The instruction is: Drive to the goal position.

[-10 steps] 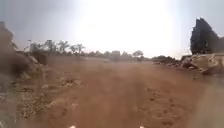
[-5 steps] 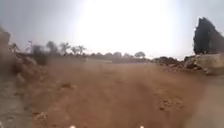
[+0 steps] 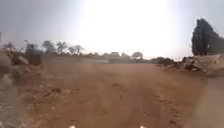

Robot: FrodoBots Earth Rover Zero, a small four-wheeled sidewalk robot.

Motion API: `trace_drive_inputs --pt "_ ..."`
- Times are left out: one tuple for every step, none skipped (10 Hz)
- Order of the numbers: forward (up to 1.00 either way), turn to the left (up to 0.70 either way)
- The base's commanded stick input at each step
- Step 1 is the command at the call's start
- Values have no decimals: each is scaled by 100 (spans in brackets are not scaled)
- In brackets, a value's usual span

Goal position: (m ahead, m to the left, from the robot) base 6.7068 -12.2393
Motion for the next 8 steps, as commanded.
trace_drive_inputs --pt "70 -13" --pt "70 -13" --pt "70 -13" --pt "70 -11" --pt "70 -6" --pt "70 0" --pt "70 0" --pt "70 0"
